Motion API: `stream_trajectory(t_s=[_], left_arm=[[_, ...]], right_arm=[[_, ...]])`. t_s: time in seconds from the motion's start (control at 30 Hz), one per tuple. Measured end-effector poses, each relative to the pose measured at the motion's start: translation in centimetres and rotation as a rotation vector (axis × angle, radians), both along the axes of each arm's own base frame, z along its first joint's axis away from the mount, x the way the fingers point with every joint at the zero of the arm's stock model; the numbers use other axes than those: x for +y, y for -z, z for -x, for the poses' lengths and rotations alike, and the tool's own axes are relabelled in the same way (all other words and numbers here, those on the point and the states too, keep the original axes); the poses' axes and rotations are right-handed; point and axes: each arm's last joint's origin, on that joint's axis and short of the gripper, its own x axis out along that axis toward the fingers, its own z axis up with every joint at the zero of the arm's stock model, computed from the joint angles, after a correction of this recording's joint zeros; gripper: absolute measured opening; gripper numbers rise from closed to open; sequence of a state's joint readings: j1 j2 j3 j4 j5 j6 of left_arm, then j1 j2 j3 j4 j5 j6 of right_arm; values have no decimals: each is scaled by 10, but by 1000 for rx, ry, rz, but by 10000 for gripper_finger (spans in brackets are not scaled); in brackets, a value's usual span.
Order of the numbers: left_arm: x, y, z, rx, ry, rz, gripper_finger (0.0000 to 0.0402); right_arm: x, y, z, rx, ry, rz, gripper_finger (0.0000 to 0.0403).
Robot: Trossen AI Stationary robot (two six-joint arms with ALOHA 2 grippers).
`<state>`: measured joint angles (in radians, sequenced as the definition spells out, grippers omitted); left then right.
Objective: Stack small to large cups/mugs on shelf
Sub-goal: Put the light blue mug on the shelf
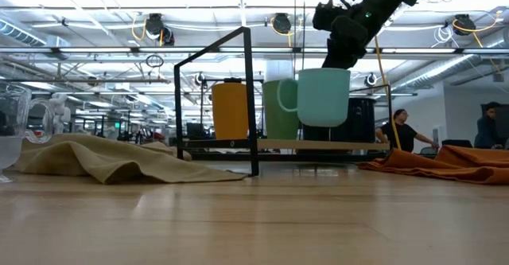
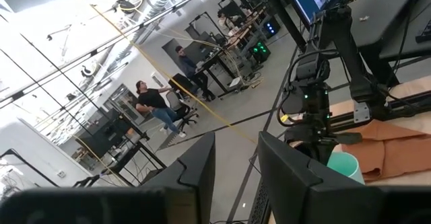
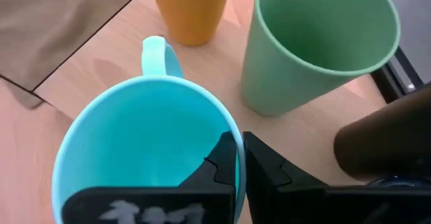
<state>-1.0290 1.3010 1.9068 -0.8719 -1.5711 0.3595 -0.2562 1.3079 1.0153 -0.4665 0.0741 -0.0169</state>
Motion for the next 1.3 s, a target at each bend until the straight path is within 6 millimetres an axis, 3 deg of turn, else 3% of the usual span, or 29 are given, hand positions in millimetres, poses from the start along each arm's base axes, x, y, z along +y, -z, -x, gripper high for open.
stream_trajectory(t_s=[0.27, 0.63, 1.3], left_arm=[[0, 0, 0, -2, 0, 3, 113], [0, 0, 0, -2, 0, 4, 113], [0, 0, 0, -10, 0, 17, 113]], right_arm=[[-1, 0, -4, -17, -15, 19, 0], [-11, 16, -10, 42, -20, -14, 0], [-25, 14, -10, -14, -32, -28, 0]])
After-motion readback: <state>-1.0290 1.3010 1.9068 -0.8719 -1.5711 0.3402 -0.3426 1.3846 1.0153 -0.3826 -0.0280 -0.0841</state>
